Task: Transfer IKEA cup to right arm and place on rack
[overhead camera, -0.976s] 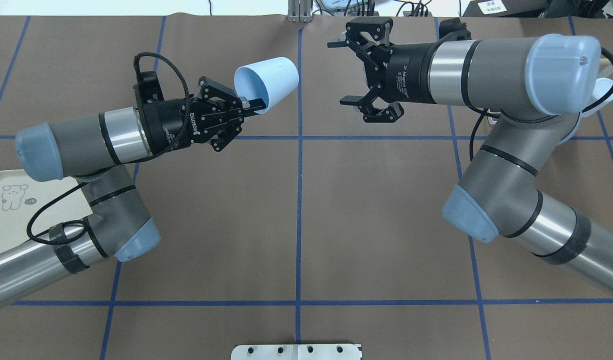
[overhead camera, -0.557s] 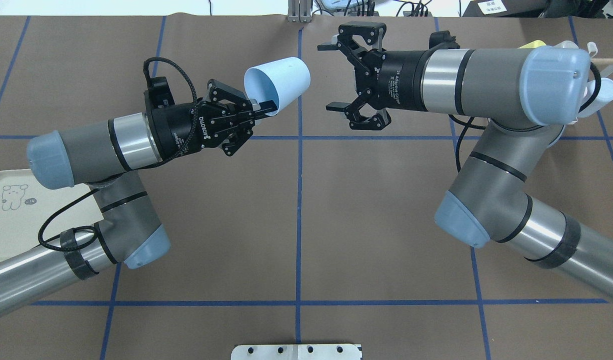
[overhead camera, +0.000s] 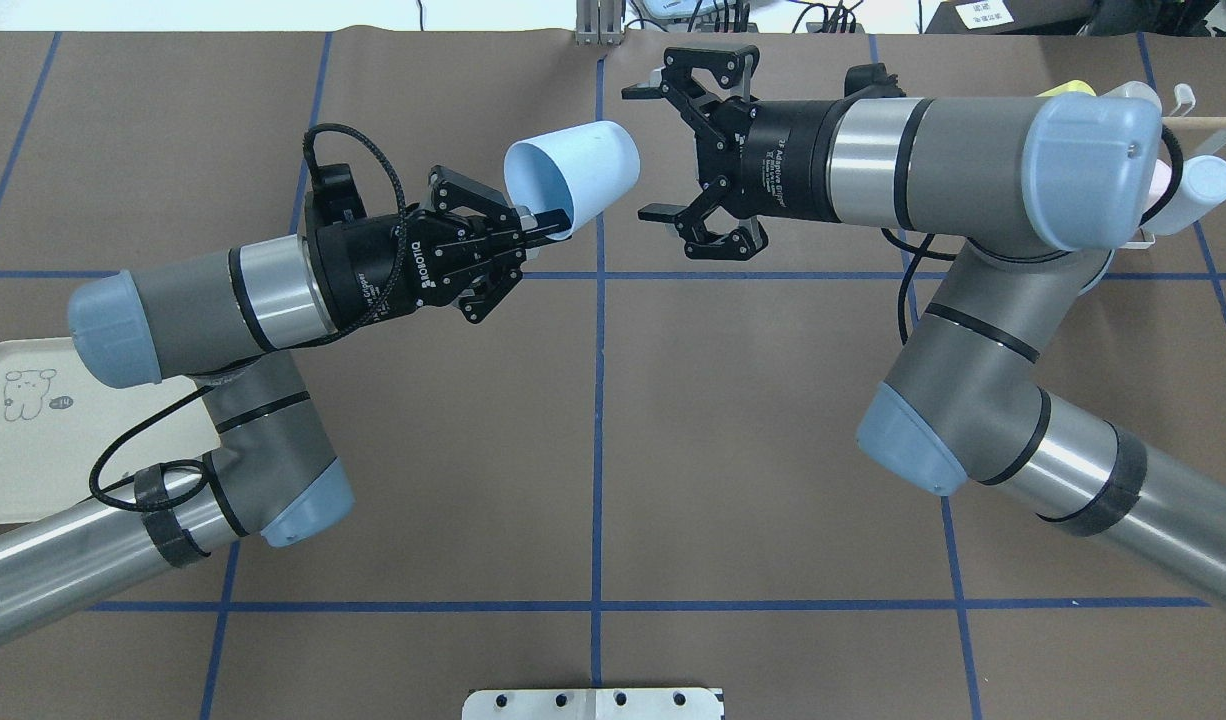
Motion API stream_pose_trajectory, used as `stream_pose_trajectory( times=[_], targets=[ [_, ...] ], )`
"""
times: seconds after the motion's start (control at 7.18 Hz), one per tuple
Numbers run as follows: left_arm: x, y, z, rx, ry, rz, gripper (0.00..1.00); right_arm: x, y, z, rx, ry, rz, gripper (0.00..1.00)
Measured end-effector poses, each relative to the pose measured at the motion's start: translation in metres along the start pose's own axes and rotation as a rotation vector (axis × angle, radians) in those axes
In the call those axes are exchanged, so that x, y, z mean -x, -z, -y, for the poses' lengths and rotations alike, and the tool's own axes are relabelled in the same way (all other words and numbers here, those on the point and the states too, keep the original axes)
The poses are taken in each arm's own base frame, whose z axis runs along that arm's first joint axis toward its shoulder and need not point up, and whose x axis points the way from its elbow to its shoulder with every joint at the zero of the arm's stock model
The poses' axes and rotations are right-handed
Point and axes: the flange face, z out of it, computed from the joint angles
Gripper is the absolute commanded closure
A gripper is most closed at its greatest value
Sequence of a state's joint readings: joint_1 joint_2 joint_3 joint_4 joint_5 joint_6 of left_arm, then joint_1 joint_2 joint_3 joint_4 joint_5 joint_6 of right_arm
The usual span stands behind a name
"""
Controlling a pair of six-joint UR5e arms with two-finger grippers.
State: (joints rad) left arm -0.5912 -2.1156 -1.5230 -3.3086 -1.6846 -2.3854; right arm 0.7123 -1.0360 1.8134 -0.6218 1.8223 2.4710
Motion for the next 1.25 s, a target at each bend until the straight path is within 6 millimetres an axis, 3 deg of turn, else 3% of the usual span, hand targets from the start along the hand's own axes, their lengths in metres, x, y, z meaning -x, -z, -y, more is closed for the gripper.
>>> stream_pose_trajectory(
  times=[0.7, 0.84, 0.98, 1.11, 1.25],
  targets=[
    [-0.0038, -0.0056, -0.0061, 0.013, 0.002, -0.009, 1.0, -0.0069, -0.0039, -0.0067, 0.014, -0.001, -0.011, 0.02],
    [-0.0041, -0.0064, -0.0068, 0.015, 0.002, -0.01, 1.0, -0.0068, -0.0044, -0.008, 0.016, -0.001, -0.011, 0.23],
    [-0.0037, -0.0067, -0.0073, 0.016, 0.003, -0.009, 0.92, -0.0057, -0.0047, -0.0094, 0.018, 0.0, -0.009, 0.6],
    [-0.0031, -0.0068, -0.0076, 0.017, 0.003, -0.008, 0.64, -0.0044, -0.0049, -0.0103, 0.019, 0.0, -0.006, 0.95],
    [-0.0026, -0.0068, -0.0076, 0.016, 0.003, -0.007, 0.47, -0.0039, -0.0051, -0.0105, 0.019, -0.001, -0.006, 1.0]
  ],
)
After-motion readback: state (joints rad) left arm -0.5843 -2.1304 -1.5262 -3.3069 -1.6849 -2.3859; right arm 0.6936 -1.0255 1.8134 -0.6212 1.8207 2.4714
